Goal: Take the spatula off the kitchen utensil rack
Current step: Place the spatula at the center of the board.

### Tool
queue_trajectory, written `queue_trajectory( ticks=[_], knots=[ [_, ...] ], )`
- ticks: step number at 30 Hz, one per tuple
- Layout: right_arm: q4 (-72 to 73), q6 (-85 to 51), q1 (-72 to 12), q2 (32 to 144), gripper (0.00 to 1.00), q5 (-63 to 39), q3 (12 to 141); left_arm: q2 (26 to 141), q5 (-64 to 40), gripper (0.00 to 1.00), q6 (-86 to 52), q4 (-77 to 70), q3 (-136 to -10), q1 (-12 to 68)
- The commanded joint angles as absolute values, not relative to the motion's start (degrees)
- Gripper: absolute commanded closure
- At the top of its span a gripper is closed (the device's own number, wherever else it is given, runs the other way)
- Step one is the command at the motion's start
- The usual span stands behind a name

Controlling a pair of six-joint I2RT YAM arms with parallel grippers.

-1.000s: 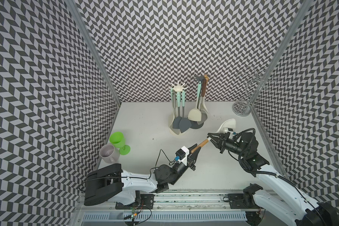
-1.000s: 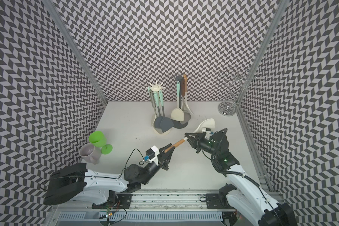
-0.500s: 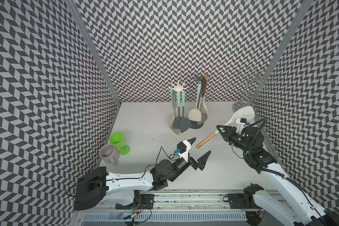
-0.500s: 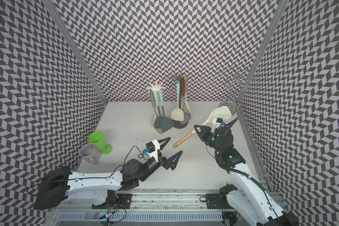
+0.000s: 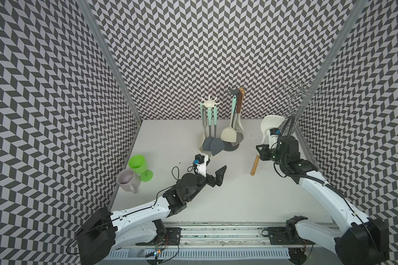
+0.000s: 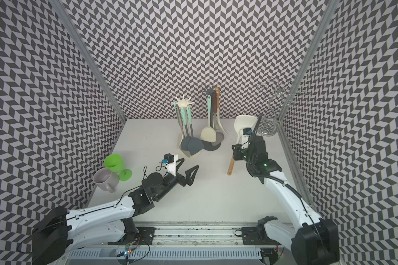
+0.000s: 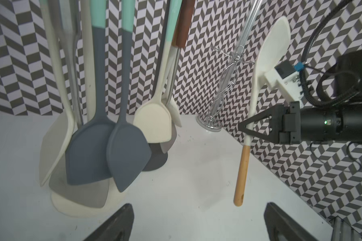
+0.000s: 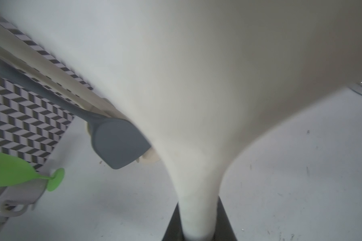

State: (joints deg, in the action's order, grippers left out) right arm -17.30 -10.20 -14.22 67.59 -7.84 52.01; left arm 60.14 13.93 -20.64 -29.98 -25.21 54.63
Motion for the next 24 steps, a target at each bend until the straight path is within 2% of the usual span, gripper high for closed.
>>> queue_trajectory(
  ticks=[1, 6, 12, 17, 24],
  knots=[
    [-22.1, 0.2, -12.8, 72.5, 1.0, 0.3, 58.0, 57.7, 12.4, 0.01, -22.2, -29.5, -23.8, 54.2],
    [-36.2, 6.6, -4.7, 83.6, 1.0, 7.0, 69.9, 56.0, 13.9, 0.01, -22.3, -30.1, -22.1, 53.1],
    [-37.4, 8.0, 7.0, 91.6, 1.0, 4.8, 70.1, 55.0, 11.8, 0.01, -24.9, -30.5, -21.3, 51.9],
    [-41.1, 10.9, 9.5, 98.3, 1.0, 13.4, 70.7, 54.0, 11.9, 0.01, -25.2, -31.6, -20.1, 51.7],
    [-43.2, 15.0, 10.8, 103.6, 1.0, 20.3, 70.1, 53.8, 12.0, 0.01, -25.1, -31.9, -19.7, 51.5]
  ],
)
